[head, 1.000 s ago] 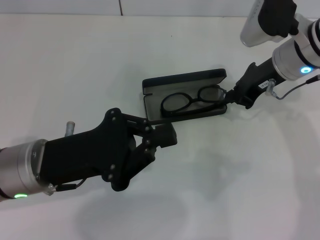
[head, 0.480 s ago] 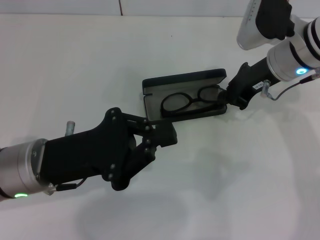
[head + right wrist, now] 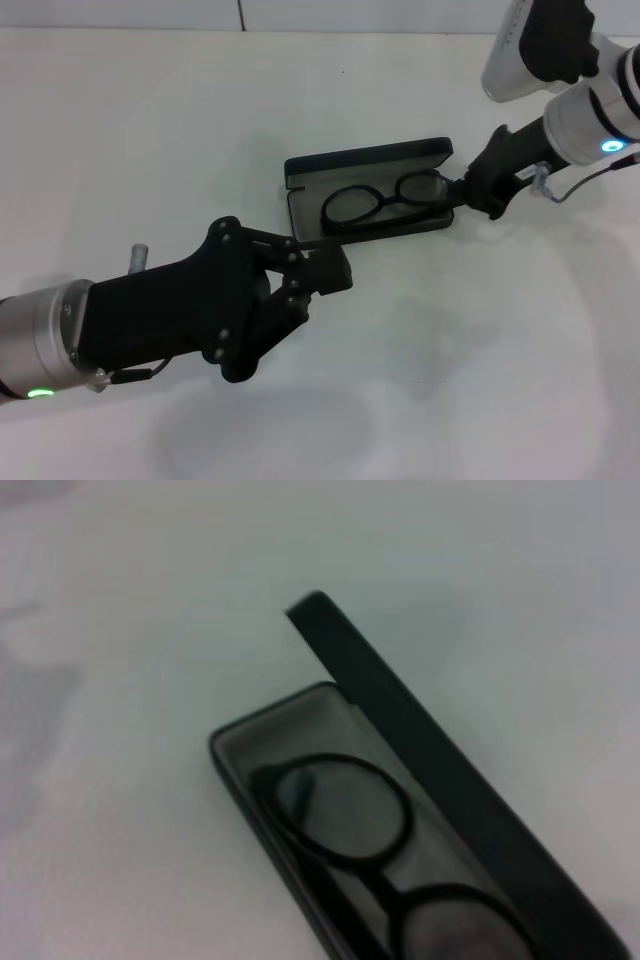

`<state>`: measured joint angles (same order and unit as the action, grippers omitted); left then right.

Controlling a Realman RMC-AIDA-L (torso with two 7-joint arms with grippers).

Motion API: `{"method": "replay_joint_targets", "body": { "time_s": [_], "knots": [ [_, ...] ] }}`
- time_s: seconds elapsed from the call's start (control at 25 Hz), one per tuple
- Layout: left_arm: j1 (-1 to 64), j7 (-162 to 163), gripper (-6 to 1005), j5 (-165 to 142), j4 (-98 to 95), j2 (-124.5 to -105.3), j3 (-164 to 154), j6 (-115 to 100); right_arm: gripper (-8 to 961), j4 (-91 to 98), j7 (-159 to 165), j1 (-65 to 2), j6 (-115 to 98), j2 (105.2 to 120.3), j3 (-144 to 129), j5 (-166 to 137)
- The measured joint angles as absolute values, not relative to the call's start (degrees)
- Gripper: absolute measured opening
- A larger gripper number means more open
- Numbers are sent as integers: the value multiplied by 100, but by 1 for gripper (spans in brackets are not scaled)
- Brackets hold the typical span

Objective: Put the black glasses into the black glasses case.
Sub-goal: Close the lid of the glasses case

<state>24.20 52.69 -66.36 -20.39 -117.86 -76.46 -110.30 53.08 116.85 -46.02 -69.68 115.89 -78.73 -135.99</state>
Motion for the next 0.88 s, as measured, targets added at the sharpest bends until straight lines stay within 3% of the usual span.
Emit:
{"method": "replay_joint_targets", "body": {
  "time_s": [0.88],
  "knots": [
    [2443,5280,36,-6618,-2039,-11795,-7646,-11023,45,5132,11563,-4561,-6702,11607,-7884,-13692]
  ]
}}
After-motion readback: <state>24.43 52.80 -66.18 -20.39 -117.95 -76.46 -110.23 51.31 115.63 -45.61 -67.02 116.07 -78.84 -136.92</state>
